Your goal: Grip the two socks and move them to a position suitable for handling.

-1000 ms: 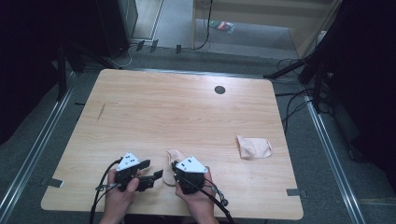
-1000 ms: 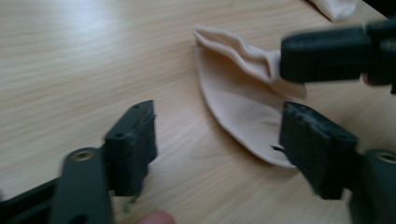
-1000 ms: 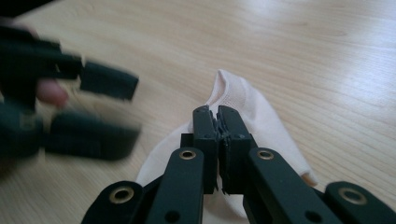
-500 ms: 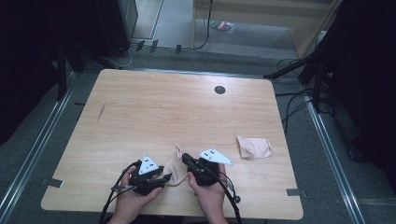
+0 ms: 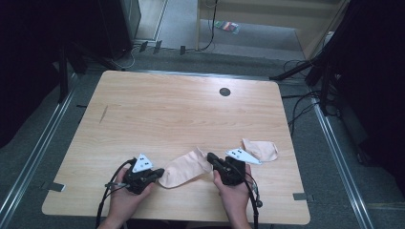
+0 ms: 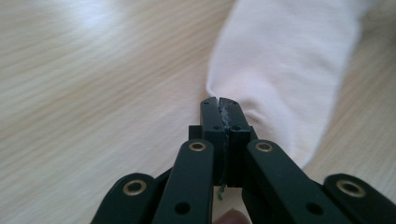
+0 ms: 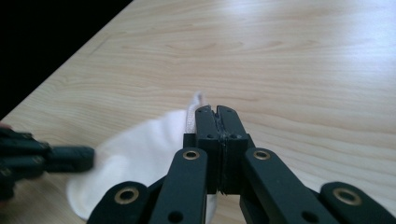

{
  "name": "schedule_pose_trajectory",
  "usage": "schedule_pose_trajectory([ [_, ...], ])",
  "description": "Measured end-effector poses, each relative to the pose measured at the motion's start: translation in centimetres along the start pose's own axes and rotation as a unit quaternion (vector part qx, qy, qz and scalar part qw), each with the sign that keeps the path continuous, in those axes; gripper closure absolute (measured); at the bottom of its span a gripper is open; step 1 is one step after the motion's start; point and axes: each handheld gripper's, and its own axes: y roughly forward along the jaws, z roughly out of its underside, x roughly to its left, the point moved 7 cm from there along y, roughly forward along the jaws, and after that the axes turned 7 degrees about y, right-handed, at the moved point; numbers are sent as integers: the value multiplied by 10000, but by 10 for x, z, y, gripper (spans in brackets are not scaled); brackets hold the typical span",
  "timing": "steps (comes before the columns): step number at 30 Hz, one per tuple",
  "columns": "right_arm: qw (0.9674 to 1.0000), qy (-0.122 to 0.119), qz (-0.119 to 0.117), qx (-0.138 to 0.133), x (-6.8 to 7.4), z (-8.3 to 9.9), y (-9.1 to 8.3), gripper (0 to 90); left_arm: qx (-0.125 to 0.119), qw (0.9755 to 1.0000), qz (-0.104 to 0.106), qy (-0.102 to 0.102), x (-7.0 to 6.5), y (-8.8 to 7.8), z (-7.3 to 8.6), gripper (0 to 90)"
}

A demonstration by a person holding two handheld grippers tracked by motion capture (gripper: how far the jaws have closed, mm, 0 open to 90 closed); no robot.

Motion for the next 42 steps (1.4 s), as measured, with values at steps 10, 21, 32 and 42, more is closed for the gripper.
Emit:
schedule_pose_trajectory([
  [10, 9991, -6, -91, 411, -7, 23, -3, 900, 97, 9999, -97, -28, 31, -17, 6, 900],
  [21, 9996, -34, -28, 281, -11, 27, 5, 680, -579, 9970, -407, -299, 34, -22, 2, 632],
  [32, 9929, -852, 158, 815, 4, 52, 37, 748, -158, 9994, 297, 76, 5, 1, 11, 724],
  [42, 9899, -881, 250, 1079, 6, 60, 26, 891, -156, 9995, 268, 78, 3, -1, 15, 809],
])
